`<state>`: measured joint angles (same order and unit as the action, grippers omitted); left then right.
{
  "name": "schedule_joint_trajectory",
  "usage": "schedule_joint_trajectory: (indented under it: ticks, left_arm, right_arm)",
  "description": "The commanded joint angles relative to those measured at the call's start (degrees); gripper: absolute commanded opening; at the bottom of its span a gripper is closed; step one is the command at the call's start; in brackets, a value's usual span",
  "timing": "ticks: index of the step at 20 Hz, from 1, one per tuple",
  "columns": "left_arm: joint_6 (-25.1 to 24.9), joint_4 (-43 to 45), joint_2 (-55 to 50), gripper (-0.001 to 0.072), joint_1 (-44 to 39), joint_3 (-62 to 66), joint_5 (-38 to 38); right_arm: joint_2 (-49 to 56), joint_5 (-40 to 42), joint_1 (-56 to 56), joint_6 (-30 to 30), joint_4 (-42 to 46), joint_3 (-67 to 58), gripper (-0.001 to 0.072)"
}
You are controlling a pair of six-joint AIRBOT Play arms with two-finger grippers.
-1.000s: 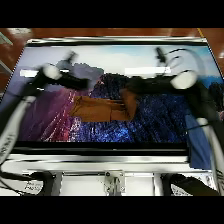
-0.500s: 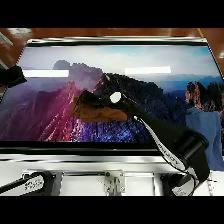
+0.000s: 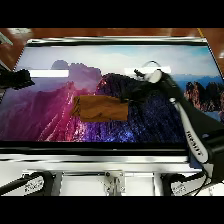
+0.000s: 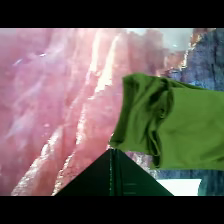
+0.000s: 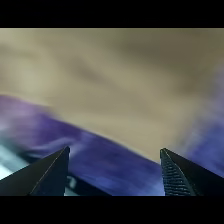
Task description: Fold the shirts.
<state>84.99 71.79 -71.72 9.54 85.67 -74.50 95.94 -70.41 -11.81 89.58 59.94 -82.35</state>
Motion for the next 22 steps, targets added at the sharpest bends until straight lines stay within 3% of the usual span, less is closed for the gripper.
schedule_joint_trajectory:
  ticks: [1,8,11,12,13,15,20,22]
  left_arm:
    - [-0.35,-1.14,0.02,0.0038,-1.18,-0.07,-0.13]
    - [-0.31,-1.14,-0.02,0.0037,-1.46,-0.37,0.09]
    - [-0.24,-1.36,-0.02,0.0038,-1.49,-0.37,0.2]
    - [0.07,-1.36,-0.02,0.0038,-1.49,-0.37,0.42]
    - [0.61,-1.36,-0.02,0.0038,-1.49,-0.37,0.52]
    - [0.79,-1.36,-0.02,0.0037,-1.51,-0.37,0.5]
    - [0.74,-1.33,-0.11,0.0037,-1.73,-0.37,0.66]
    - [0.59,-1.33,-0.15,0.0038,-1.75,-0.37,1.42]
  right_arm:
    - [0.59,-2.51,9.07,2.58,1.22,6.34,0.0699]
    - [7.89,13.44,2.29,-6.86,-16.87,9.03,0.0696]
    - [8.48,15.8,0.5,-8.0,-23.32,9.01,0.0687]
    - [8.48,15.96,0.13,-8.26,-24.24,9.01,0.0604]
    - [8.46,15.87,-0.17,-8.31,-24.33,9.01,0.0447]
    - [8.37,15.1,0.09,-9.81,-24.28,8.83,0.006]
    - [-0.55,3.8,11.37,-13.38,-21.81,3.56,0.0064]
    - [-7.43,1.05,19.58,-10.6,-14.78,1.22,0.0064]
